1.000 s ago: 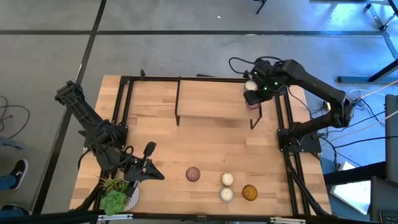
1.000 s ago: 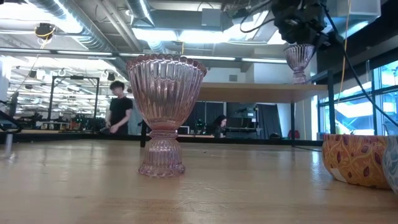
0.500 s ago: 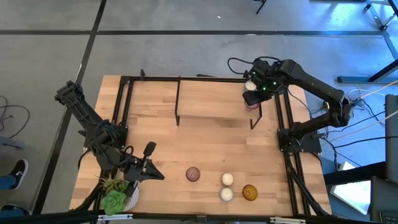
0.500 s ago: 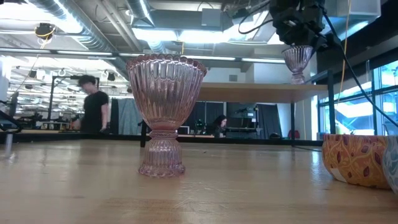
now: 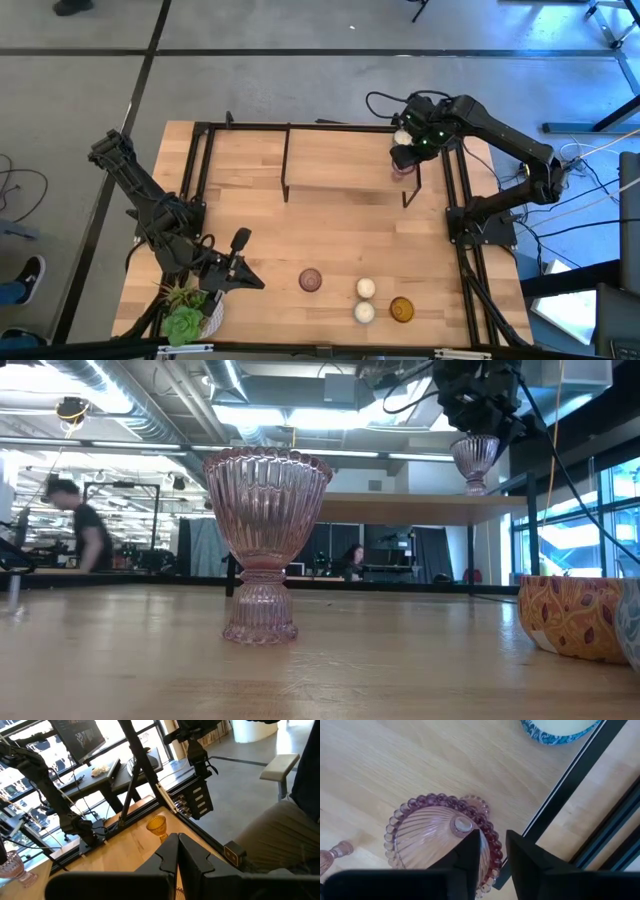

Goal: Pick & Place candle stick holders
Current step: Put the violet candle holder on the shelf aligned with the blue candle, then put the yellow candle on the shelf

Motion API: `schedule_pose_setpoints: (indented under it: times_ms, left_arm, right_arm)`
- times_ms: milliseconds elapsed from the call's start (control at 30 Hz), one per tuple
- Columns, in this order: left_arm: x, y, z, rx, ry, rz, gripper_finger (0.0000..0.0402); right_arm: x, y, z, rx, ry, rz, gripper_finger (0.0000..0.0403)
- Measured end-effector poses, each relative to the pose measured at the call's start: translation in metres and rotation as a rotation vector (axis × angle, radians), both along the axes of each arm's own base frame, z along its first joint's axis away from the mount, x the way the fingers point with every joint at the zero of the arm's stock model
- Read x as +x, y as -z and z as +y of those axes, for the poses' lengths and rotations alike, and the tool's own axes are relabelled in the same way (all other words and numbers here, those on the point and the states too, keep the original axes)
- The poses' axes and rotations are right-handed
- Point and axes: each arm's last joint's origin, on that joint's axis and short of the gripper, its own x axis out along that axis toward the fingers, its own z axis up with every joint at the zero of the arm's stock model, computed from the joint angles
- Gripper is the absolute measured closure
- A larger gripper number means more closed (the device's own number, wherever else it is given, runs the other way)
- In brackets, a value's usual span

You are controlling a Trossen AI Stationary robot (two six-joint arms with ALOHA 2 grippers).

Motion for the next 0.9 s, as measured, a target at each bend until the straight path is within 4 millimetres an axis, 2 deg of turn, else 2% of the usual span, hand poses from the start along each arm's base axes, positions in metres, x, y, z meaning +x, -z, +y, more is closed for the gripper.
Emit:
schedule_pose_setpoints:
  times_ms: [433,900]
  left_arm:
    - [0.000,0.000,0.000,0.000,0.000,0.000,0.0398]
    - [0.000,0.001,0.000,0.004,0.000,0.005,0.0398]
  right_arm:
    - [0.000,-0.002,0.000,0.007,-0.016,-0.013,0.0270]
    - [-0.006,-0.041,0.004,-0.034,-0.015,-0.087,0.0268]
